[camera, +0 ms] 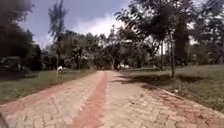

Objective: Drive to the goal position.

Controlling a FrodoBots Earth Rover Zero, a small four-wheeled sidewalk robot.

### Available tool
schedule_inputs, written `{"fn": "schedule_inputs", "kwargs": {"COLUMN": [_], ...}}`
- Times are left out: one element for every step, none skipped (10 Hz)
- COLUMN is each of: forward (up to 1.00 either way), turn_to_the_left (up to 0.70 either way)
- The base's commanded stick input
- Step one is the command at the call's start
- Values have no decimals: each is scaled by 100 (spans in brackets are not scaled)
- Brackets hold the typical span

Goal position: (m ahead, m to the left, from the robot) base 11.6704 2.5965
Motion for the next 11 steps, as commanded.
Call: {"fn": "schedule_inputs", "kwargs": {"forward": [70, 70, 70, 70, 70, 70, 70, 70, 70, 70, 70], "turn_to_the_left": [0, 0, 0, 0, 0, 0, 0, 0, 0, 0, 0]}}
